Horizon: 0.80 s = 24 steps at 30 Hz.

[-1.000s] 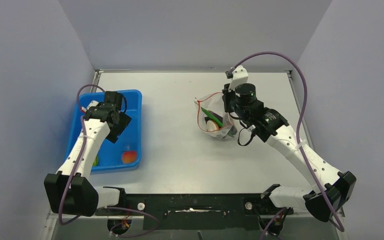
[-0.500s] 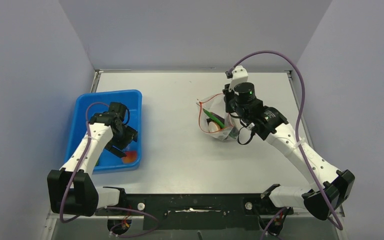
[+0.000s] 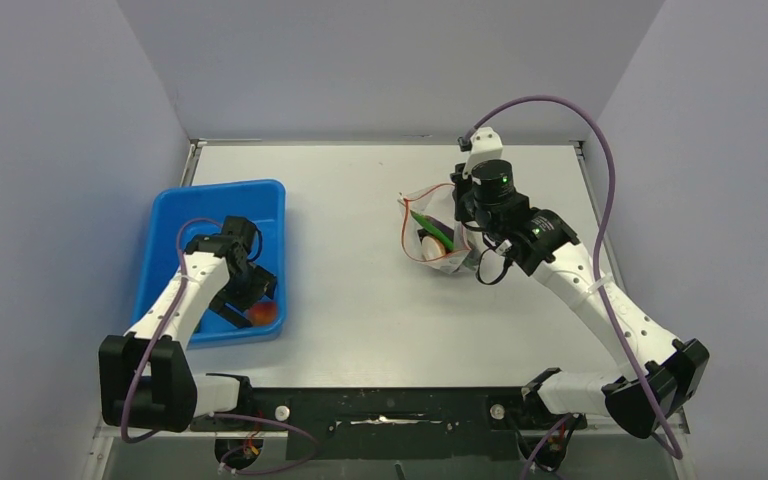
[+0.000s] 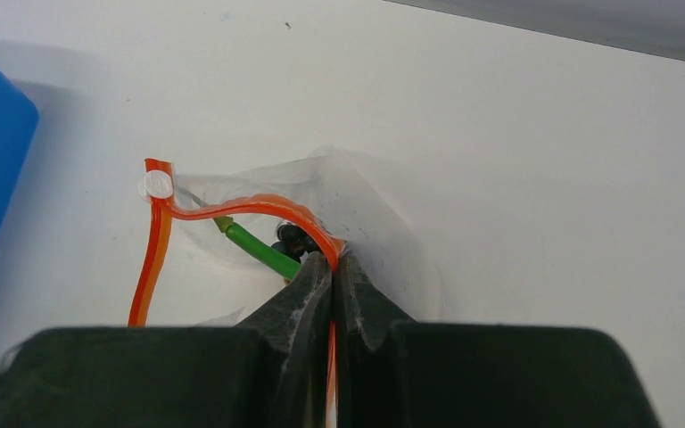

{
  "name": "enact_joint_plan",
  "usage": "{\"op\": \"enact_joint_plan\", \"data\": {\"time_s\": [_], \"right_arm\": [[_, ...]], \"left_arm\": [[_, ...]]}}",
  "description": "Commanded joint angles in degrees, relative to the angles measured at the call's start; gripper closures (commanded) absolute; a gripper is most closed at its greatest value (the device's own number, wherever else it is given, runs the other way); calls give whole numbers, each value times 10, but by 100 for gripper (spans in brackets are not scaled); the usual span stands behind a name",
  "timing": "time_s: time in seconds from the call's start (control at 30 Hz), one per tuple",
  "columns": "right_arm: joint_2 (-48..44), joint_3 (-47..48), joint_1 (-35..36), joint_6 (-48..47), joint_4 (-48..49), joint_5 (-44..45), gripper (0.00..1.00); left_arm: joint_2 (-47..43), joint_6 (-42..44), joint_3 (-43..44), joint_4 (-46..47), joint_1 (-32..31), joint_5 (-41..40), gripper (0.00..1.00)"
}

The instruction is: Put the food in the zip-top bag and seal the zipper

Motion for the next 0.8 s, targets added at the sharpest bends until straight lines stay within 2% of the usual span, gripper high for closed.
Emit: {"op": "enact_joint_plan", "data": {"time_s": [0.0,0.23,0.5,0.77], "right_arm": [[-7,32,-4,13,20,8,100],[-9,40,-4,17,10,7,100],[-8,45,-3,22,5,3,100],[-3,51,-3,31,-12,-9,100]], "left_arm": [[6,2,-9,54,-1,-6,28],[36,4,-13,84,0,-17,30],[28,12,10,82,0,-39,54],[3,25,57,66,1,-82,62]]}}
